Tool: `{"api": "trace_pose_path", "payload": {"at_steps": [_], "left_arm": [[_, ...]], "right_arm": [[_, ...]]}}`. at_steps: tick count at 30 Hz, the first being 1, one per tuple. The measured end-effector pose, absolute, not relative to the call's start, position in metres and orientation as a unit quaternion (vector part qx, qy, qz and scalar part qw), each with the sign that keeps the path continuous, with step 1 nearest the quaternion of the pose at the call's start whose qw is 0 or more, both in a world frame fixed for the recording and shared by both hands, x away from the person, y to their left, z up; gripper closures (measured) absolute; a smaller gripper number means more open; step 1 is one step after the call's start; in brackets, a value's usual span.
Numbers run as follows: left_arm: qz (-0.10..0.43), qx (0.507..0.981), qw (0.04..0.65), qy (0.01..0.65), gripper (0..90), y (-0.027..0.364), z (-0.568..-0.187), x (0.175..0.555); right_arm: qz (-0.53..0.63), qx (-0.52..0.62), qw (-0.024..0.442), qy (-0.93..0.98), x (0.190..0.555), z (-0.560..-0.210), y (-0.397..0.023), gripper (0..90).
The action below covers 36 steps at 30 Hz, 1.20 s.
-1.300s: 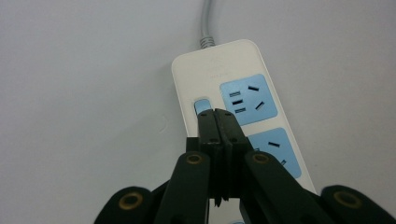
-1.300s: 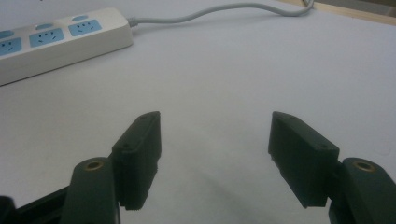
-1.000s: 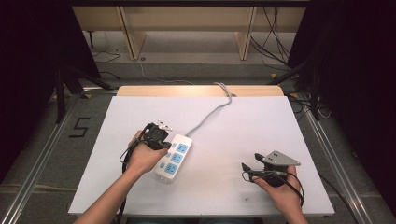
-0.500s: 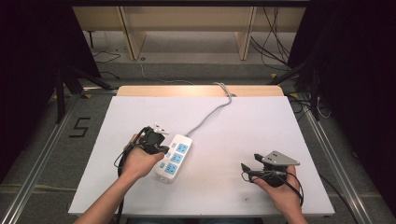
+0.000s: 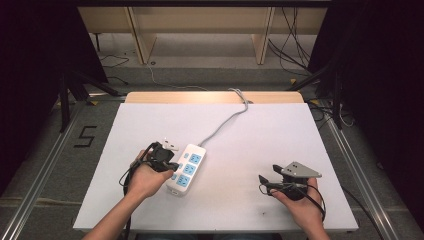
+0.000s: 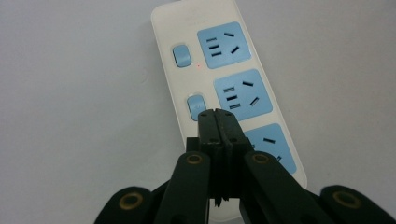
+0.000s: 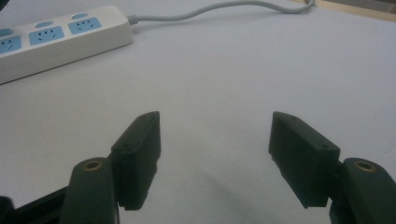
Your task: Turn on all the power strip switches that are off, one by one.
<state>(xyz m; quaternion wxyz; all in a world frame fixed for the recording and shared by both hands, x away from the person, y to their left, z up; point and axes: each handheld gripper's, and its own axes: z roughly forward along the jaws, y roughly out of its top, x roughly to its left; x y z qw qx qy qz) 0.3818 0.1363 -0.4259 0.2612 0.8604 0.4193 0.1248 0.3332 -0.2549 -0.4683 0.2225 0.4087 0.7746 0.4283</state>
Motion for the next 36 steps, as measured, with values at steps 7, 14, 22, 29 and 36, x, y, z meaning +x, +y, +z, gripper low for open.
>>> {"api": "trace_pose_path", "payload": {"at_steps": [7,14,22,29,36], "left_arm": [[0.119,0.862,0.257,0.421,89.7,0.137,-0.431,0.379],[0.114,0.867,0.246,0.417,89.8,0.135,-0.438,0.377],[0.118,0.865,0.244,0.422,89.7,0.136,-0.439,0.378],[0.119,0.868,0.239,0.42,89.7,0.135,-0.441,0.379],[0.124,0.87,0.232,0.418,89.8,0.132,-0.442,0.379]], "right_arm": [[0.428,0.408,0.221,0.776,0.333,-0.468,-0.254,35.1],[0.427,0.408,0.219,0.777,0.333,-0.469,-0.254,35.1],[0.427,0.408,0.22,0.776,0.333,-0.469,-0.254,35.1],[0.428,0.409,0.218,0.776,0.334,-0.469,-0.254,35.1],[0.428,0.407,0.219,0.777,0.333,-0.469,-0.253,35.2]]}}
